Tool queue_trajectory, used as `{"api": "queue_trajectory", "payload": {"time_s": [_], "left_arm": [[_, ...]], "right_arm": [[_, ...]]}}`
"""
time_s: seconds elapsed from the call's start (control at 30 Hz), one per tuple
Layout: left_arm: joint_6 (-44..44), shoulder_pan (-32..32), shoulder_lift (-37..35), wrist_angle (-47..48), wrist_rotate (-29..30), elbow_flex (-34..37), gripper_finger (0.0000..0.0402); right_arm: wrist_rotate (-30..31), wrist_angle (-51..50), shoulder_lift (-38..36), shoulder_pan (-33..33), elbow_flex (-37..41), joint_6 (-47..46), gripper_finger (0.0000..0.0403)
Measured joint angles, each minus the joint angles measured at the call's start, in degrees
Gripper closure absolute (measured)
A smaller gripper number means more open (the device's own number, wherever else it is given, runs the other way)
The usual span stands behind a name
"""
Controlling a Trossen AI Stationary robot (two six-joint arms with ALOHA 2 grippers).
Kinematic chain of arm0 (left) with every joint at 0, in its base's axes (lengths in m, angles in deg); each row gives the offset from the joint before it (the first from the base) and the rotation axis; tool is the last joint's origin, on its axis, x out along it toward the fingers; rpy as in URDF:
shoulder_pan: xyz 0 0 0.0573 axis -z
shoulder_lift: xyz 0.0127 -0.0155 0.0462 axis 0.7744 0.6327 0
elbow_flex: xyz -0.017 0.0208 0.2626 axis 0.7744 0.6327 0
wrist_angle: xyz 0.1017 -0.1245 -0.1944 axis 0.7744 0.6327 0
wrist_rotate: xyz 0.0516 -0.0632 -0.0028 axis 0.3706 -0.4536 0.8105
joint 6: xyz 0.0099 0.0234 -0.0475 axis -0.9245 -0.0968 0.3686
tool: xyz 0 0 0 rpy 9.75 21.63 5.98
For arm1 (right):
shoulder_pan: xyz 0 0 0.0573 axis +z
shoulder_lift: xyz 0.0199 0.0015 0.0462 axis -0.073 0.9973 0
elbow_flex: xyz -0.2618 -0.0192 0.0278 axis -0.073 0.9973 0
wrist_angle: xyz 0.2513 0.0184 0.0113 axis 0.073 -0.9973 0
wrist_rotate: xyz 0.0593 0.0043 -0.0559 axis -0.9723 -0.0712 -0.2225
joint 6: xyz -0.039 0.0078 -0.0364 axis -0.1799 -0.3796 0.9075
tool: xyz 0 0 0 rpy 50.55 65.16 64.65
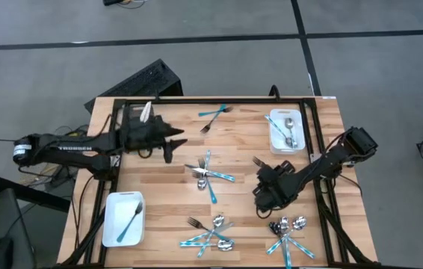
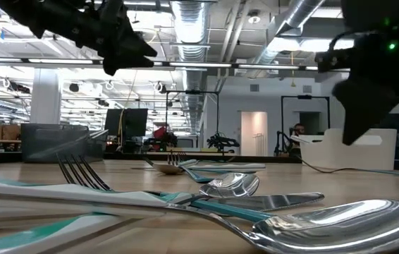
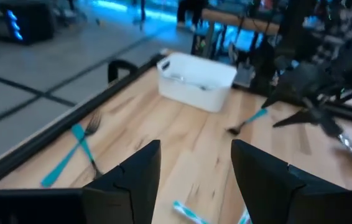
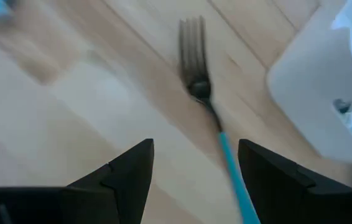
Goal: Sort silverware by color (type)
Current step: Put the blue fork into the left white bin
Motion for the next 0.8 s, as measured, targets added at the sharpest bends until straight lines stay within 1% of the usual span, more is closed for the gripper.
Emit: {"api": "queue_trajectory", "payload": {"time_s": [0.07, 0.17, 0.27, 0.37, 0.47, 0.57, 0.7, 0.8], "left_arm": [[-0.1, 1.5, 0.0, -3.0, 3.1, 1.5, 0.0219], [0.4, 2.5, 0.0, -3.4, 6.1, 2.1, 0.0219], [1.8, 3.2, 0.0, -2.8, 5.9, 2.2, 0.0219], [2.9, 4.4, 0.0, -1.3, 4.8, 2.2, 0.0219], [3.0, 5.5, 0.0, -0.2, 5.6, 2.2, 0.0219], [3.0, 6.6, 0.3, 1.3, 8.1, 2.2, 0.0219], [0.9, 7.2, 2.0, 2.2, 13.0, 2.2, 0.0219], [1.7, 7.1, 4.3, 2.8, 15.3, 2.2, 0.0219]], "right_arm": [[-1.9, -0.4, 0.0, -2.4, 0.8, 3.7, 0.0143], [-6.1, -0.6, -0.9, -6.3, 2.0, 9.8, 0.0143], [-7.9, 0.6, -3.4, -9.1, 1.9, 14.5, 0.0143], [-7.9, 5.5, -7.1, -10.3, 1.9, 18.7, 0.0143], [-8.0, 15.1, -10.8, -10.8, 1.9, 25.0, 0.0143], [-7.6, 27.9, -11.7, -10.8, 1.9, 32.7, 0.0143], [-6.8, 44.6, -9.5, -11.6, 1.9, 41.3, 0.0143], [-7.6, 51.8, -6.1, -13.0, 1.9, 45.2, 0.0143]]}}
